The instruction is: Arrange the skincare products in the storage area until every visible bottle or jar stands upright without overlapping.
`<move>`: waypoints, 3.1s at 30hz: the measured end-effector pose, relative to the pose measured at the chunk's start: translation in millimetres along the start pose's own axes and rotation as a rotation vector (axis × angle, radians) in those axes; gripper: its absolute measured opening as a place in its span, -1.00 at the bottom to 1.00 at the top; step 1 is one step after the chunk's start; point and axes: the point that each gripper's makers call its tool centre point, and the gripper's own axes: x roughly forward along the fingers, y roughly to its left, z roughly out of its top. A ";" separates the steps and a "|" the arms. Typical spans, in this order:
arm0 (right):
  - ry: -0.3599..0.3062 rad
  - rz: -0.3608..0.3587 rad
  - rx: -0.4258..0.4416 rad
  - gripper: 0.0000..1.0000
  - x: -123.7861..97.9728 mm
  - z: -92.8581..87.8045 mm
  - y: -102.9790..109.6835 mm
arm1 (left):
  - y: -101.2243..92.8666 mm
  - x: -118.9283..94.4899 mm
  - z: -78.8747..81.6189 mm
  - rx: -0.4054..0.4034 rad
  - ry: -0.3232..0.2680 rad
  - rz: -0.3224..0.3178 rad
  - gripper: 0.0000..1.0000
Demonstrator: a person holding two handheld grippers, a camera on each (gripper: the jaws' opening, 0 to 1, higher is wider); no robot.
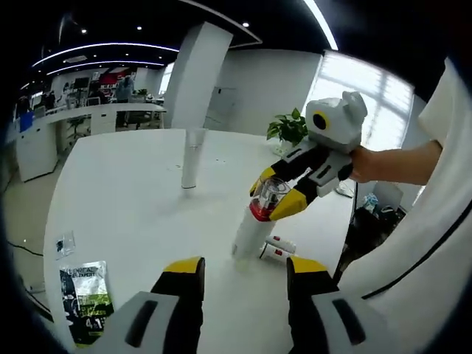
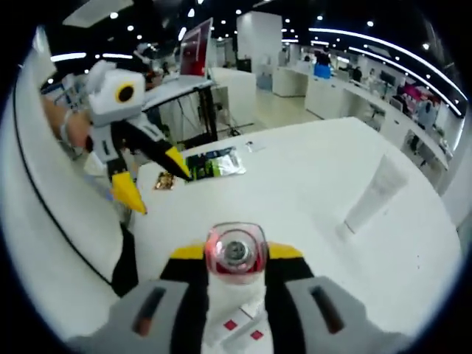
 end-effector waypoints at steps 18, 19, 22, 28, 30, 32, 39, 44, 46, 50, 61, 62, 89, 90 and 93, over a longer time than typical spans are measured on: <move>0.057 -0.009 -0.119 -0.49 -15.1 4.1 -77.0 | 0.7 -20.0 -8.6 -0.039 -0.028 0.074 -0.12; 0.063 -0.008 -0.122 -0.49 -15.2 2.5 -79.7 | 0.5 -21.4 -8.2 -0.039 -0.033 0.078 -0.12; 0.083 -0.003 -0.125 -0.49 -15.8 -3.8 -87.4 | -0.2 -22.6 -9.1 -0.050 -0.042 0.084 -0.12; 0.111 -0.002 -0.129 -0.49 -17.5 -15.0 -99.8 | -5.6 -26.0 -10.5 -0.038 -0.033 0.090 -0.13; 0.114 0.000 -0.124 -0.49 -18.2 -17.4 -104.1 | -6.4 -28.0 -9.3 -0.038 -0.039 0.094 -0.16; 0.116 -0.001 -0.110 -0.49 -19.1 -19.3 -110.7 | -5.7 -29.7 -9.9 -0.045 -0.042 0.102 -0.17; 0.126 -0.005 -0.100 -0.49 -18.1 -24.3 -136.7 | -10.9 -35.8 -14.8 -0.058 -0.035 0.133 -0.17; 0.122 0.003 -0.094 -0.49 -14.8 -24.1 -153.7 | -13.5 -37.4 -16.5 -0.069 -0.032 0.160 -0.16; 0.113 0.006 -0.083 -0.49 -13.0 -23.6 -160.7 | -13.3 -38.3 -17.2 -0.078 -0.036 0.176 -0.16; 0.103 0.011 -0.067 -0.49 -8.7 -22.5 -173.5 | -14.8 -39.8 -19.9 -0.099 -0.039 0.199 -0.16; 0.048 0.047 -0.039 -0.49 2.8 -13.6 -195.6 | -23.2 -43.9 -29.7 -0.163 -0.034 0.261 -0.16; 0.040 0.047 -0.037 -0.49 3.6 -12.2 -197.8 | -24.3 -43.8 -30.0 -0.167 -0.033 0.265 -0.16; -0.010 0.161 -0.147 -0.49 9.2 -3.6 -220.4 | -45.0 -34.9 -34.8 -0.181 0.001 0.299 -0.16; -0.011 0.162 -0.148 -0.49 9.5 -3.3 -220.8 | -45.1 -35.2 -34.9 -0.180 0.002 0.300 -0.16; -0.020 0.171 -0.147 -0.48 12.4 -0.6 -223.6 | -44.3 -38.9 -36.4 -0.182 0.005 0.308 -0.16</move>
